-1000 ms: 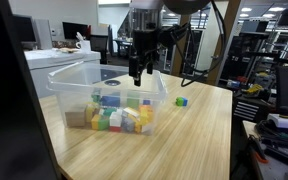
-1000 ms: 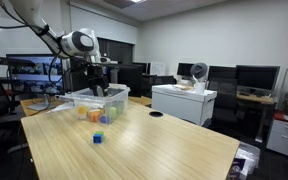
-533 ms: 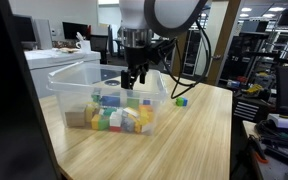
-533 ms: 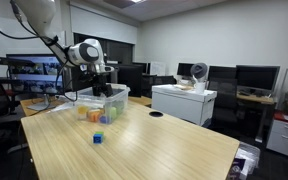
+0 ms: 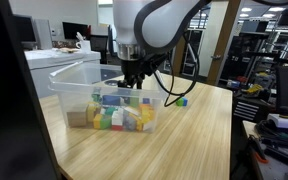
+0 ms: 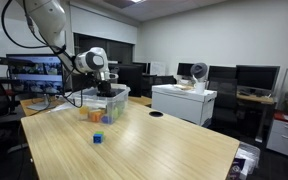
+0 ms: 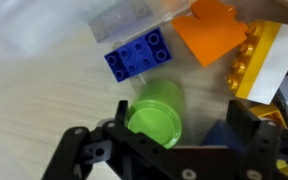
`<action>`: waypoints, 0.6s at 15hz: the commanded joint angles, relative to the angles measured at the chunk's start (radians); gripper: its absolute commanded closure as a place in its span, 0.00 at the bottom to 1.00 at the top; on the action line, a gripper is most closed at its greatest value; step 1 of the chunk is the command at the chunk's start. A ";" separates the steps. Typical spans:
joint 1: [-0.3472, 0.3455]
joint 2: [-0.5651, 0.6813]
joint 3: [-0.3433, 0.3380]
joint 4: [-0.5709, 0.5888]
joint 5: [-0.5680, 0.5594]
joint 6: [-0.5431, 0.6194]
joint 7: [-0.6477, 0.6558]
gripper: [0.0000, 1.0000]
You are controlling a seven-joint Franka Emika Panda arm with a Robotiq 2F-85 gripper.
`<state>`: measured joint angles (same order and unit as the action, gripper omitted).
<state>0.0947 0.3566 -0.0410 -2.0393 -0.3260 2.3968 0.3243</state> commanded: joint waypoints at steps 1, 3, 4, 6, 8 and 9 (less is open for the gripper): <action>0.004 0.018 -0.011 0.002 0.008 0.019 -0.013 0.00; 0.005 0.018 -0.009 0.001 0.012 0.021 -0.017 0.00; 0.004 0.018 -0.008 0.001 0.013 0.022 -0.019 0.00; 0.003 0.017 -0.006 0.000 0.016 0.024 -0.024 0.26; 0.002 0.015 -0.003 -0.002 0.020 0.026 -0.030 0.31; 0.002 0.014 -0.002 -0.002 0.021 0.026 -0.031 0.38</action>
<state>0.0972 0.3633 -0.0423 -2.0300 -0.3251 2.3974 0.3243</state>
